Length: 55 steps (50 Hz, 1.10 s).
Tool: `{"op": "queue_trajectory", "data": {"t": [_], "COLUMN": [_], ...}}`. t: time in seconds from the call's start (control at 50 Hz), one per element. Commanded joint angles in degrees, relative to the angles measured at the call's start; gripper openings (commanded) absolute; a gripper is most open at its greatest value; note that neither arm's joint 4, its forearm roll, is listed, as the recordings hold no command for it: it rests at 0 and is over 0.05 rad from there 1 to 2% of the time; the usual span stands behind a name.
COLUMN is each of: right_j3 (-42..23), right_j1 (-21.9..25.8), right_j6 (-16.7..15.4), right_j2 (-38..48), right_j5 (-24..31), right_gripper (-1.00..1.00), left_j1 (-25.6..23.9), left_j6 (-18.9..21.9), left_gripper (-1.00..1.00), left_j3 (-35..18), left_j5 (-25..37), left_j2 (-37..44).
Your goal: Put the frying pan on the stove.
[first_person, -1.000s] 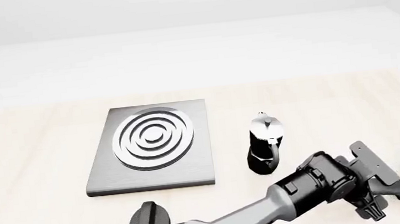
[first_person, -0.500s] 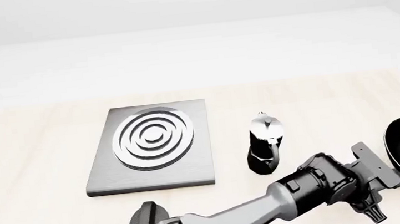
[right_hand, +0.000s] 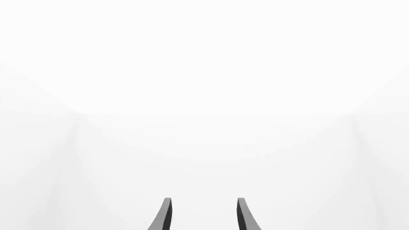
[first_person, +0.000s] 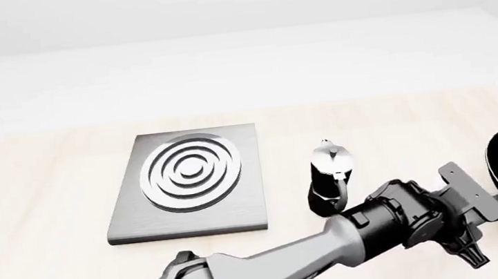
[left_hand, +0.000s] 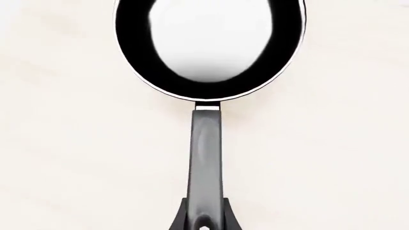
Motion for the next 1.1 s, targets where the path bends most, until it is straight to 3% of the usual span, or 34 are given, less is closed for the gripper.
{"op": "queue_trajectory", "data": {"t": [0.02, 0.32, 0.48, 1.1], "right_j3": [0.0, 0.3, 3.7, 4.1], "right_j1": [0.0, 0.3, 1.2, 0.5], "right_j6": [-0.1, -0.5, -1.2, -1.7], "right_j2": [0.0, 0.0, 0.0, 0.0], "right_j5": [0.0, -0.1, -2.8, -2.4], "right_gripper": [1.0, 1.0, 1.0, 1.0], "left_j1": [0.1, 1.6, 3.1, 6.8], "left_j6": [-0.3, -0.6, -0.4, 0.2], "left_gripper": [-1.0, -1.0, -1.0, -1.0], "left_j3": [1.9, 5.2, 7.5, 16.0], "left_j5": [-3.1, -5.2, -6.3, -9.9], "left_j2": [-5.9, -8.4, -10.0, -19.5]}}
